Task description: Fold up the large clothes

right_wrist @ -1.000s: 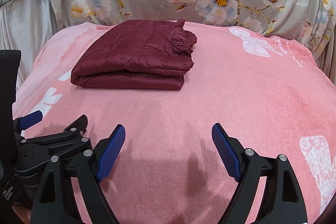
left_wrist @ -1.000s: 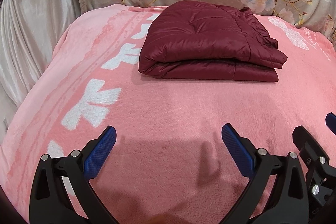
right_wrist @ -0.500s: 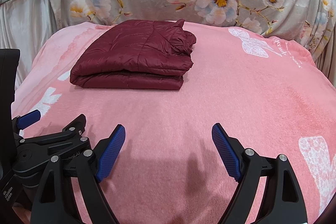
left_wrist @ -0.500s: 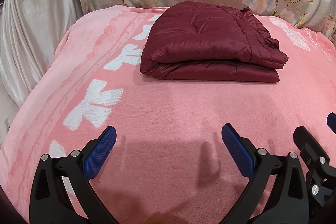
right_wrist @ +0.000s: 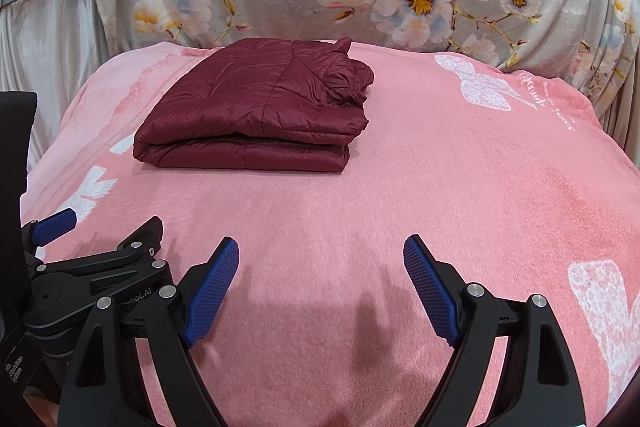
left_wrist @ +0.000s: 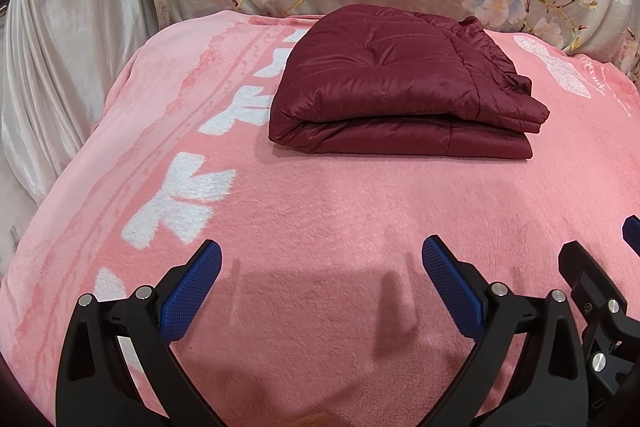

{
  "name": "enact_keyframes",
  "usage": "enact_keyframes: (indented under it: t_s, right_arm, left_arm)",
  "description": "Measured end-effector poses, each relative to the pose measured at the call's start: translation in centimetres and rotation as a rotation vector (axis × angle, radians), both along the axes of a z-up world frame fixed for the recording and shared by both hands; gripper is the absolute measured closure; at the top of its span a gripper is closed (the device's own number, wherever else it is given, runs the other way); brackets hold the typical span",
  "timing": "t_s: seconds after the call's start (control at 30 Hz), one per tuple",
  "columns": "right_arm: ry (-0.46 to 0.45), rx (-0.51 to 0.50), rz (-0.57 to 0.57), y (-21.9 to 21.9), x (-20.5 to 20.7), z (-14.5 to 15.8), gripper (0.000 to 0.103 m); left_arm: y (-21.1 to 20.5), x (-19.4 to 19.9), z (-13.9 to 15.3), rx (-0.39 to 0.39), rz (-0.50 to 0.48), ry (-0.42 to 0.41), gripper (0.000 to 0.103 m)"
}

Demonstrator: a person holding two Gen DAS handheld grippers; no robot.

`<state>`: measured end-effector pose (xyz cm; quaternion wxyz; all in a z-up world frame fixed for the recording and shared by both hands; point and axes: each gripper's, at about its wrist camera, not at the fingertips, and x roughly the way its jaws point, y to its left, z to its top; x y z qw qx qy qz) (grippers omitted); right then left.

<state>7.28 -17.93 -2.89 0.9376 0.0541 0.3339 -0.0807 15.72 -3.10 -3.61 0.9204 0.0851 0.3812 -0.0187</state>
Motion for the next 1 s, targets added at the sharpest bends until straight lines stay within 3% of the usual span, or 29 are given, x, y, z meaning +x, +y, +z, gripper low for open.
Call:
enact_keyframes:
  t_s: [1.0]
  right_arm:
    - [0.004,-0.009,0.001,-0.70,0.08,-0.02,0.020]
  left_arm:
    - [-0.61,-0.27,-0.06,0.008,0.011,-0.003,0.008]
